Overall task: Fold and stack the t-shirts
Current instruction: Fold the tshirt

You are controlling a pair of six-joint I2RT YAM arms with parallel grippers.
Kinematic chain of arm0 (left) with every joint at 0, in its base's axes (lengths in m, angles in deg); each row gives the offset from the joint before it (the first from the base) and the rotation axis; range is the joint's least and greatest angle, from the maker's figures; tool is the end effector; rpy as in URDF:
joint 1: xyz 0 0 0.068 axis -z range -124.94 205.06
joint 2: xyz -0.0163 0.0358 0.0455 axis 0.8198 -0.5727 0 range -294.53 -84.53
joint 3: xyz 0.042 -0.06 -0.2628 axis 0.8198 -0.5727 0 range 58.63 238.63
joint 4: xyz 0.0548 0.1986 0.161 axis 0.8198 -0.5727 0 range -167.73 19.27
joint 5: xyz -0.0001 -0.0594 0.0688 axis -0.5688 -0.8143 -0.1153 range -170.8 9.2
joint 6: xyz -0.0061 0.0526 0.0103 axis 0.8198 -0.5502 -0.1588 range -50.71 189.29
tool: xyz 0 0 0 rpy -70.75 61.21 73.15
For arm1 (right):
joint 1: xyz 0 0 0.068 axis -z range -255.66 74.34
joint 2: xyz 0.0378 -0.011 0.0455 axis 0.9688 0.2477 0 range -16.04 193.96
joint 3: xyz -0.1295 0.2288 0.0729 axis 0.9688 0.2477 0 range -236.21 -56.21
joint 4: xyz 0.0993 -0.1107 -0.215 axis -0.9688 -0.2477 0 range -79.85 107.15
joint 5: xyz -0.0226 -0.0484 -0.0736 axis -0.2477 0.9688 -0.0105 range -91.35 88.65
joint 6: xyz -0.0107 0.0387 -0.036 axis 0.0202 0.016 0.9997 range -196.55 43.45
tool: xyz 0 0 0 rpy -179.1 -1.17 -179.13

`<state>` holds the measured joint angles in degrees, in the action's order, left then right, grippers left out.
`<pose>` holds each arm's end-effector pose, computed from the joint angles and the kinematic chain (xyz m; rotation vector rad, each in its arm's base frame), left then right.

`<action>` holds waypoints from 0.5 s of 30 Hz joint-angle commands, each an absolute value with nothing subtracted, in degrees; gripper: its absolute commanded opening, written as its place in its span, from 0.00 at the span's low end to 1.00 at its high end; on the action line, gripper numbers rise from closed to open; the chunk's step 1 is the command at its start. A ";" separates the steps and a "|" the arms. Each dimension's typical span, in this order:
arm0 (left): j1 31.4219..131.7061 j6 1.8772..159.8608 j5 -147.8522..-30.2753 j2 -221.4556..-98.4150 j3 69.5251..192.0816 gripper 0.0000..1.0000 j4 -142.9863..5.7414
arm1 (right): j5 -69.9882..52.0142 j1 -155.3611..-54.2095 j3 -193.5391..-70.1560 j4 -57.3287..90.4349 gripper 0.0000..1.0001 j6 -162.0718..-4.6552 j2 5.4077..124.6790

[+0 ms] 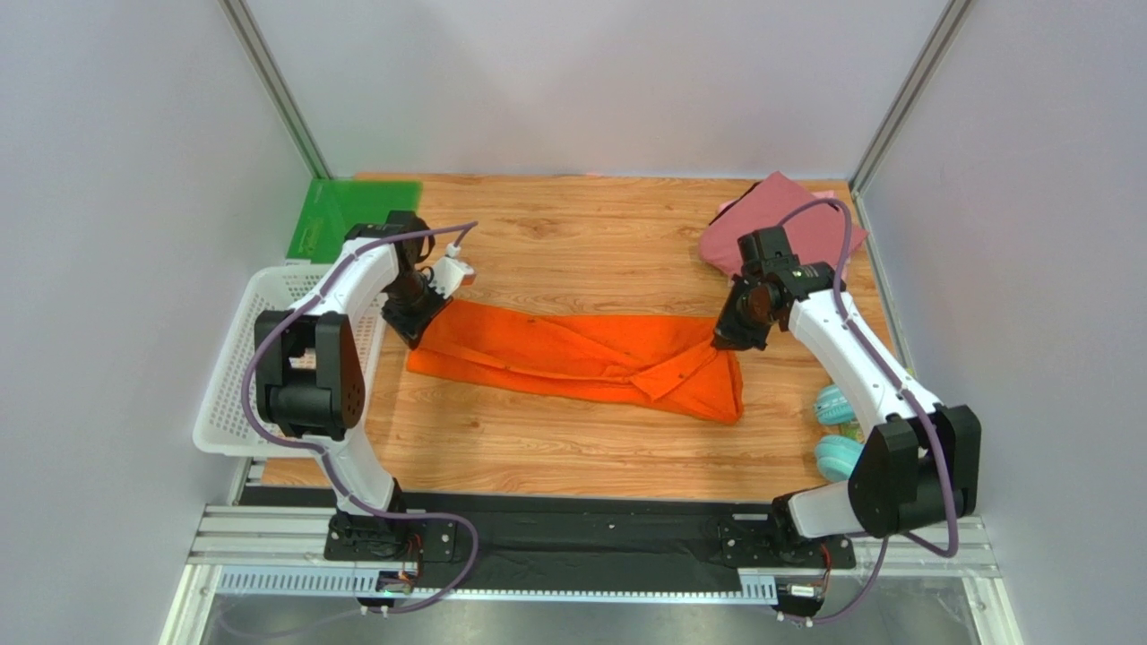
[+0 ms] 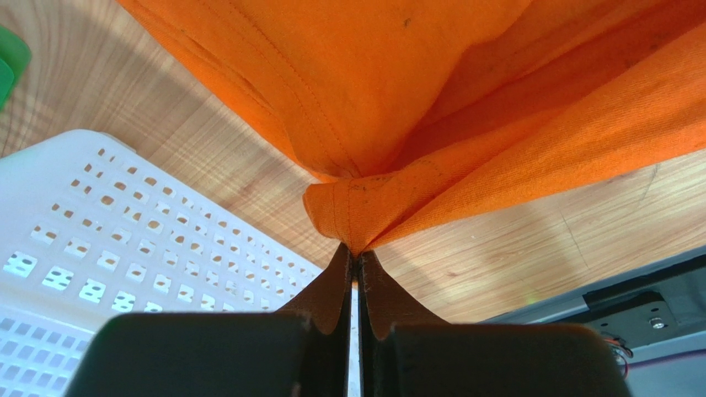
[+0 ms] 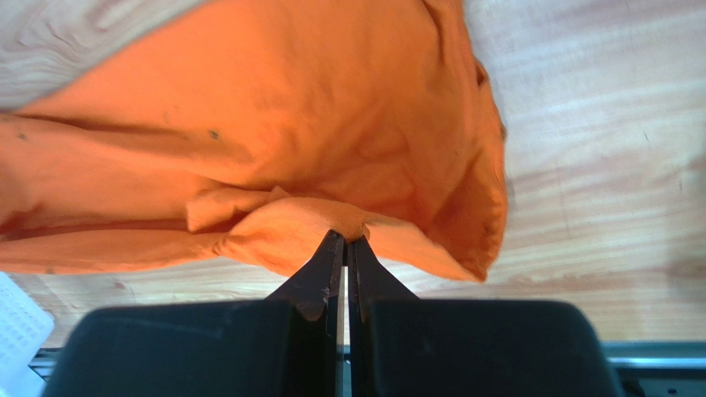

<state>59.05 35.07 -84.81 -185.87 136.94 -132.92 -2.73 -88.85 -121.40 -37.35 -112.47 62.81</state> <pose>0.3289 -0.0254 0.2226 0.9998 2.8733 -0.0697 0.2548 0.0607 0.2713 0.5442 2.7401 0.2546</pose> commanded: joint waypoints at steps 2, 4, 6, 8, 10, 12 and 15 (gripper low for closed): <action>58.58 34.66 -85.02 -186.75 138.18 0.00 -131.90 | -3.54 -88.40 -128.98 -33.39 0.00 -110.56 66.31; 58.58 34.66 -85.02 -187.10 138.00 0.00 -131.37 | -3.46 -88.40 -130.22 -33.30 0.00 -110.21 67.45; 58.58 34.57 -85.11 -187.88 138.26 0.00 -131.20 | -3.11 -88.40 -130.74 -33.13 0.00 -110.12 68.24; 58.58 34.49 -84.93 -188.68 139.05 0.00 -131.11 | -2.58 -88.40 -130.75 -32.78 0.00 -109.95 69.12; 58.58 34.22 -84.50 -190.08 139.93 0.00 -131.11 | -1.79 -88.31 -130.66 -32.34 0.00 -109.60 69.65; 58.58 33.87 -83.97 -192.01 141.95 0.00 -131.11 | -1.44 -88.31 -130.66 -32.07 0.00 -109.51 70.88; 58.58 33.61 -82.30 -195.34 145.46 0.00 -131.63 | -1.43 -88.23 -130.39 -31.54 0.00 -109.33 72.29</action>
<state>59.05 35.03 -84.24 -192.10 140.41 -131.85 -2.82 -88.59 -128.70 -34.20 -110.61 70.75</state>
